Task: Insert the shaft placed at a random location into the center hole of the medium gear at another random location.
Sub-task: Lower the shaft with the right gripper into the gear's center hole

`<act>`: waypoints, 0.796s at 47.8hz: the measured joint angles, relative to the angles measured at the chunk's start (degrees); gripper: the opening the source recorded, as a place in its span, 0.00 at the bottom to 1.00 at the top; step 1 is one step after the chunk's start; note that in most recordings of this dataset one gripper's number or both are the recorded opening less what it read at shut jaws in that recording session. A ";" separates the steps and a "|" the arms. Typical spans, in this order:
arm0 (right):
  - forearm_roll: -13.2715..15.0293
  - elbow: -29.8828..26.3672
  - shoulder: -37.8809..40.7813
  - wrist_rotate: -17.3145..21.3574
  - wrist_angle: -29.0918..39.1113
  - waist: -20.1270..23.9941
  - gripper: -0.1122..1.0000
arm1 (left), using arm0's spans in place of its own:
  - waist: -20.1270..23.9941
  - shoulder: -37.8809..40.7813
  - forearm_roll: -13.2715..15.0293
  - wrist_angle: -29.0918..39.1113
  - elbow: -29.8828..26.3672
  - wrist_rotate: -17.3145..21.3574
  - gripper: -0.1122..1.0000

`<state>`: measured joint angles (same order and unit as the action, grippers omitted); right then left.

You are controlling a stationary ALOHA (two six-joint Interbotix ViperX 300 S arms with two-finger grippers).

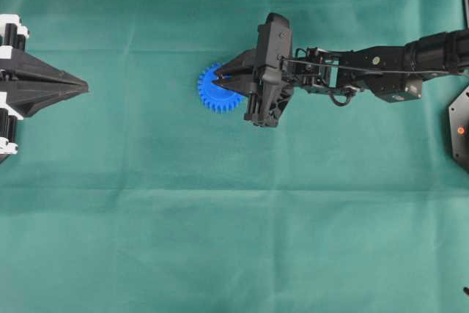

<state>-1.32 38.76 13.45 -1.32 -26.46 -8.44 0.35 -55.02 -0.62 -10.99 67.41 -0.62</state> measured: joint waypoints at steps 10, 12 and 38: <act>0.00 -0.09 1.05 0.00 -0.88 0.00 0.22 | 0.00 0.09 0.00 0.00 0.09 0.00 0.10; 0.00 -0.09 1.32 0.00 -0.97 0.00 0.22 | 0.00 0.09 0.00 0.00 0.09 0.00 0.10; -0.09 -0.18 2.20 0.09 -1.05 0.00 0.22 | 0.00 0.09 0.00 0.00 0.00 0.00 0.10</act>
<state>-1.41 38.58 15.64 -1.23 -27.51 -8.44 0.35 -54.93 -0.62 -10.99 67.41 -0.62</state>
